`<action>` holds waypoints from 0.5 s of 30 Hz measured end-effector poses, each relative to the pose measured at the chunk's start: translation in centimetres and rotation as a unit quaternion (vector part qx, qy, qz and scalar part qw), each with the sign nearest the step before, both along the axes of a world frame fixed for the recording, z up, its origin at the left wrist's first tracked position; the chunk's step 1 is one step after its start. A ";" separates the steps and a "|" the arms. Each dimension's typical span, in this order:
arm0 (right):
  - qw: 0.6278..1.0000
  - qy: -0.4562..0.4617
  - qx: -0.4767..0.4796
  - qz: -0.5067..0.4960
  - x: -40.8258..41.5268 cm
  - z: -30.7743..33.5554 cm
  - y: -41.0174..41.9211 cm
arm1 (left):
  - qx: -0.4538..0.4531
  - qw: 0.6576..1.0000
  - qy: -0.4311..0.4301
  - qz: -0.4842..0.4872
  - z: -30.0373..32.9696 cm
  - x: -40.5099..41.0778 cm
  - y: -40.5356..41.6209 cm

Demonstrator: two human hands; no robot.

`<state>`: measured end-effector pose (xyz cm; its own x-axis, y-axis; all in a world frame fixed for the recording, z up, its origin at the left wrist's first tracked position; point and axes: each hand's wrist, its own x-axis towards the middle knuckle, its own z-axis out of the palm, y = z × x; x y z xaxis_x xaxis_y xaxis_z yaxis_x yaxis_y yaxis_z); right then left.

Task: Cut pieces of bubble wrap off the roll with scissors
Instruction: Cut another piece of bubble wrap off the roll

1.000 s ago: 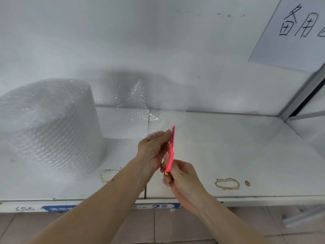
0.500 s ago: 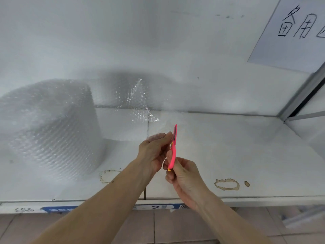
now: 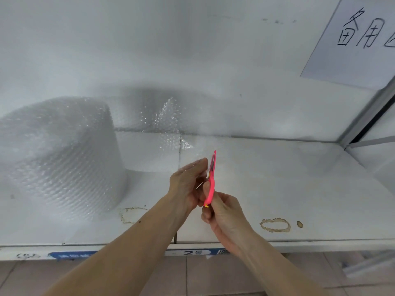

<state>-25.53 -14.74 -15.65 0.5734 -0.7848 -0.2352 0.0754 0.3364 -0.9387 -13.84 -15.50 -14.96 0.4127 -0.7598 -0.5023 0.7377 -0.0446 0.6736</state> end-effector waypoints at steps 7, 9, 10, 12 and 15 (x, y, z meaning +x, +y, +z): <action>1.000 -0.014 -0.006 -0.001 0.1 -0.1 -0.1 | -0.006 1.000 0.004 -0.011 -0.3 0.2 0.1; 1.000 -0.013 -0.004 0.001 0.2 0.0 -0.1 | -0.002 1.000 -0.001 -0.014 -0.3 0.2 0.1; 1.000 -0.013 -0.002 0.001 0.2 0.0 -0.1 | -0.002 1.000 -0.002 -0.016 -0.3 0.2 0.1; 1.000 -0.011 0.000 -0.002 0.2 0.1 -0.2 | -0.007 1.000 0.004 -0.020 -0.4 0.1 0.1; 1.000 -0.021 0.004 -0.018 0.3 0.1 -0.5 | -0.018 1.000 0.014 -0.022 -0.5 -0.1 0.1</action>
